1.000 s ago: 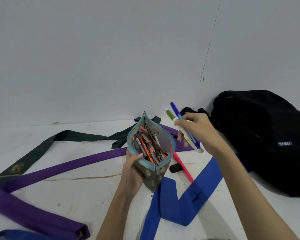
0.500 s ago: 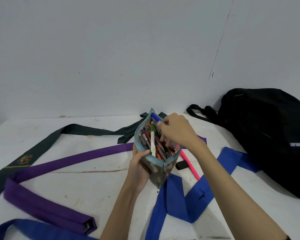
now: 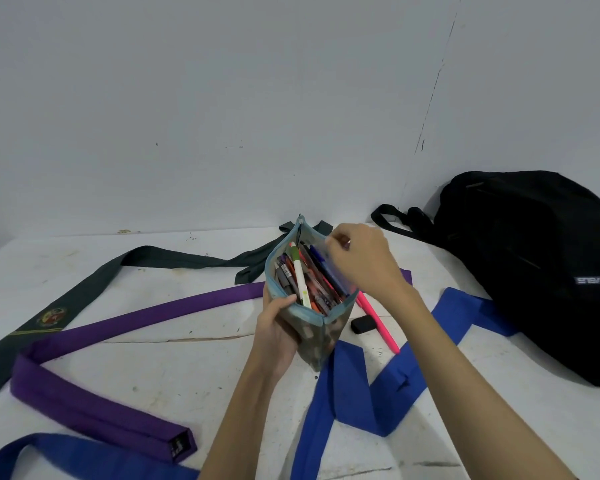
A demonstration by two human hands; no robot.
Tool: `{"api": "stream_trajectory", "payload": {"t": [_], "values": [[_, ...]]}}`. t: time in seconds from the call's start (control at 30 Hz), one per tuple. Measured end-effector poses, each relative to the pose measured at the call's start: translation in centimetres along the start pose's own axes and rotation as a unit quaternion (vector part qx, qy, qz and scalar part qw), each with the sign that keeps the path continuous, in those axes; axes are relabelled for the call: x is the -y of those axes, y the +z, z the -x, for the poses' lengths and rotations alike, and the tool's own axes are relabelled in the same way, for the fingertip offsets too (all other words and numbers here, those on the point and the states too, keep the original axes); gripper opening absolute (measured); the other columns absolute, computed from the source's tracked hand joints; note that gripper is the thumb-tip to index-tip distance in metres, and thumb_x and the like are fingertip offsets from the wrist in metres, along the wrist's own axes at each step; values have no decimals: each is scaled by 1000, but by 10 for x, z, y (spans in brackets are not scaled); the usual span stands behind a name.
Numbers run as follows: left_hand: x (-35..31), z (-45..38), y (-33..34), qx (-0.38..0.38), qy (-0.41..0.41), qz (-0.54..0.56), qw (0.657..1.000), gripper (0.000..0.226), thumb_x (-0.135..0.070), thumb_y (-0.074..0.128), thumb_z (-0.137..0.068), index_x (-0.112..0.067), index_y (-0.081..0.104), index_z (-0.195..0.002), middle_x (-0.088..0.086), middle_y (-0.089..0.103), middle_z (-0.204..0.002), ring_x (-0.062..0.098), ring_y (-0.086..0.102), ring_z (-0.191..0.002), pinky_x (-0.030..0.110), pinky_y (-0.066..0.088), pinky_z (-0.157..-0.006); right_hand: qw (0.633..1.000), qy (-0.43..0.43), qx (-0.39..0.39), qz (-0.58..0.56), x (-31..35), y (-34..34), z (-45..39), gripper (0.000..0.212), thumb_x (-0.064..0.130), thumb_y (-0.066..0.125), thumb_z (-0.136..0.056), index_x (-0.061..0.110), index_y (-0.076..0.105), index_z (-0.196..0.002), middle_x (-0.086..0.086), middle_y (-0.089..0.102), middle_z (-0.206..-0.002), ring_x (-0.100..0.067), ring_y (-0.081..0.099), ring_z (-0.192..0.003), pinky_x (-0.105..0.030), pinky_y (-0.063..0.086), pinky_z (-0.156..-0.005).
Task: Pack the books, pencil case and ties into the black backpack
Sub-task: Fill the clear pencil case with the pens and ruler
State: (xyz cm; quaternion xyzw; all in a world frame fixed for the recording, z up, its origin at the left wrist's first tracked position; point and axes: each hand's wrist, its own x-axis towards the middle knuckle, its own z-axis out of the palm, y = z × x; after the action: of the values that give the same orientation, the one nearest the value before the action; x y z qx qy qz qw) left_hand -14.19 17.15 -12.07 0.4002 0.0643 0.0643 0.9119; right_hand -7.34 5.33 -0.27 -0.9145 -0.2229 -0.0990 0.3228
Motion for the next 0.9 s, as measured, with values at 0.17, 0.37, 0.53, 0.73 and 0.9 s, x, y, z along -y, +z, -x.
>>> {"api": "stream_trajectory", "payload": {"t": [0.17, 0.37, 0.53, 0.73, 0.9], "values": [[-4, 0, -6, 7, 14, -13, 1000, 85, -29, 71, -62, -18, 39, -140, 23, 47, -137, 39, 47, -126, 47, 50, -95, 990, 86, -92, -57, -36, -8, 8, 18, 16, 50, -91, 9, 61, -78, 2, 57, -68, -11, 51, -63, -18, 37, -54], [-7, 0, -8, 5, 26, 2, 1000, 85, -28, 70, -61, -17, 39, -140, 23, 46, -138, 39, 45, -128, 42, 53, -90, 963, 222, 137, 72, -94, 31, 26, 22, 30, 59, -90, 8, 57, -87, -6, 58, -81, -20, 53, -73, -29, 43, -60], [-9, 2, -8, -7, 28, 10, 1000, 84, -23, 68, -62, -17, 38, -140, 23, 46, -137, 32, 54, -116, 38, 56, -80, 960, 241, 135, 50, -100, 42, 24, 18, 25, 62, -88, 10, 54, -94, -4, 56, -84, -19, 53, -76, -32, 44, -65], [-7, 1, -10, -14, 3, 9, 1000, 84, -26, 69, -62, -17, 38, -140, 23, 47, -137, 39, 48, -125, 37, 56, -77, 968, 157, -149, -130, -60, 8, 10, 17, 26, 53, -95, 11, 46, -92, -7, 59, -77, -25, 59, -72, -29, 42, -60], [-6, 0, -10, -29, -9, -2, 1000, 87, -29, 70, -58, -17, 39, -139, 23, 49, -135, 39, 49, -124, 36, 56, -76, 917, 33, -237, -318, 8, -20, 2, 15, 15, 53, -95, 15, 38, -93, -3, 60, -63, -9, 57, -53, -19, 46, -53]]}}
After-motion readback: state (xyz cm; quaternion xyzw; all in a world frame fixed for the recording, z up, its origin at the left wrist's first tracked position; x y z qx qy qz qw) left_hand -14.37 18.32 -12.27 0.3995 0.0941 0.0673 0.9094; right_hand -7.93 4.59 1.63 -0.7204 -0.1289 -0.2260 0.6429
